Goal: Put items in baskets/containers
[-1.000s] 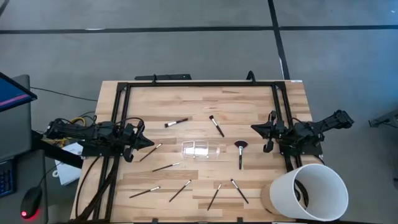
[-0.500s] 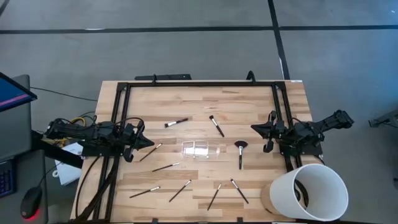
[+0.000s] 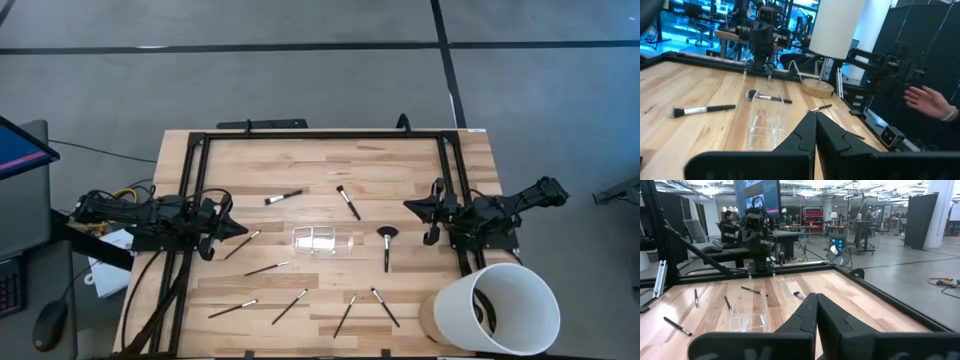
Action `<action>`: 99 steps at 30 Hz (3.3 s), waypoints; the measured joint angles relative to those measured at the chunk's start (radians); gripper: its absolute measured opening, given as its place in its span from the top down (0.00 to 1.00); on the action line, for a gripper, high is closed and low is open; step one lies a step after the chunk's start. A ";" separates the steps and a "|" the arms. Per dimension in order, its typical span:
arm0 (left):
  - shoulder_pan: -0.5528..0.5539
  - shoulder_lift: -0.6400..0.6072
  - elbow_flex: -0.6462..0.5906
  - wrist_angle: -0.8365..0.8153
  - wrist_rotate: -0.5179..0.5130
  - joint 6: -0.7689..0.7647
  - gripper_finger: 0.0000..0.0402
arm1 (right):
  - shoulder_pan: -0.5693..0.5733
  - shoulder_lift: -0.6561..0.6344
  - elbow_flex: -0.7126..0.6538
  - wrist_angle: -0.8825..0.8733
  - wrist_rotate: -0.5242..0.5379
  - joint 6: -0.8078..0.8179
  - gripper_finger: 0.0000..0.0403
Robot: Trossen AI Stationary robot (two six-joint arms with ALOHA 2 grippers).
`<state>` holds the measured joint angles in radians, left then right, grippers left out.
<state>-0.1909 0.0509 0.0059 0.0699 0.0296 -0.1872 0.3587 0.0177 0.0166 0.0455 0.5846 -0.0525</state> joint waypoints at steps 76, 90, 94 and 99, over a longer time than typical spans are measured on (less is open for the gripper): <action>-0.163 0.940 0.742 -0.721 -0.448 -0.454 0.78 | 0.000 0.003 0.003 -0.006 -0.072 0.096 1.00; -0.063 1.282 0.832 -1.020 -0.094 -0.767 0.78 | -0.061 0.003 0.003 -0.002 -0.065 -0.018 1.00; -0.042 1.358 0.832 -1.016 -0.076 -0.766 0.78 | -0.079 0.003 0.002 0.004 -0.062 -0.036 1.00; -0.029 1.419 0.832 -1.012 -0.074 -0.765 0.78 | -0.093 0.003 0.002 0.003 -0.063 -0.038 1.00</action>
<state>-0.2199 1.4701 0.8383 -0.9417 -0.0448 -0.9522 0.2660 0.0212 0.0181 0.0490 0.5220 -0.0902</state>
